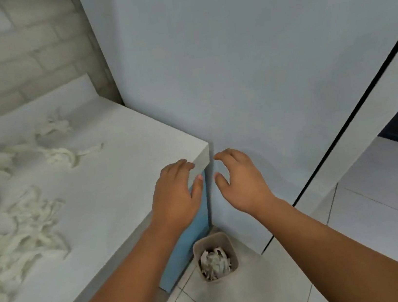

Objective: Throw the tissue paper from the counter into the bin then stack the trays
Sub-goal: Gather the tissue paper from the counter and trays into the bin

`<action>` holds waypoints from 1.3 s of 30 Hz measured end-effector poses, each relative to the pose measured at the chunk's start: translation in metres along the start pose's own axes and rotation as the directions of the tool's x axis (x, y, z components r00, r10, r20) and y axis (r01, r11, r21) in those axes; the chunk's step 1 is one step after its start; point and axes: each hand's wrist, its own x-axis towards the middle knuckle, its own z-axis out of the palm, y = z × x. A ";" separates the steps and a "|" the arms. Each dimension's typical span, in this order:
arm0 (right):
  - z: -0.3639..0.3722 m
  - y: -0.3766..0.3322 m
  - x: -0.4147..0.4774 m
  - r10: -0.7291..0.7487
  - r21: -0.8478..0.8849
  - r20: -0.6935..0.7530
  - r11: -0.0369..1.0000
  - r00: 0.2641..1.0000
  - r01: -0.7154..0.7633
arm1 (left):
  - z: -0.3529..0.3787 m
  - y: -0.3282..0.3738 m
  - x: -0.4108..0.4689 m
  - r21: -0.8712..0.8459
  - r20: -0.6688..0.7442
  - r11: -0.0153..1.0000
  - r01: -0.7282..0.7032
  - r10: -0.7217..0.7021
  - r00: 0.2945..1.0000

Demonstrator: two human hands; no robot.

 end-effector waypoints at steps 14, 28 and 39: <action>0.084 -0.130 0.077 -0.221 0.041 0.264 0.975 0.939 0.218 | -0.115 -0.130 0.007 0.159 -0.121 0.962 0.221 -0.204 0.972; 0.242 -0.228 0.202 -0.183 -0.008 0.336 0.980 0.924 0.197 | -0.155 -0.327 0.054 0.211 -0.072 0.939 0.272 -0.262 0.962; 0.310 -0.250 0.249 -0.090 -0.150 0.334 0.978 0.938 0.147 | -0.153 -0.384 0.072 0.157 -0.058 0.943 0.293 -0.288 0.956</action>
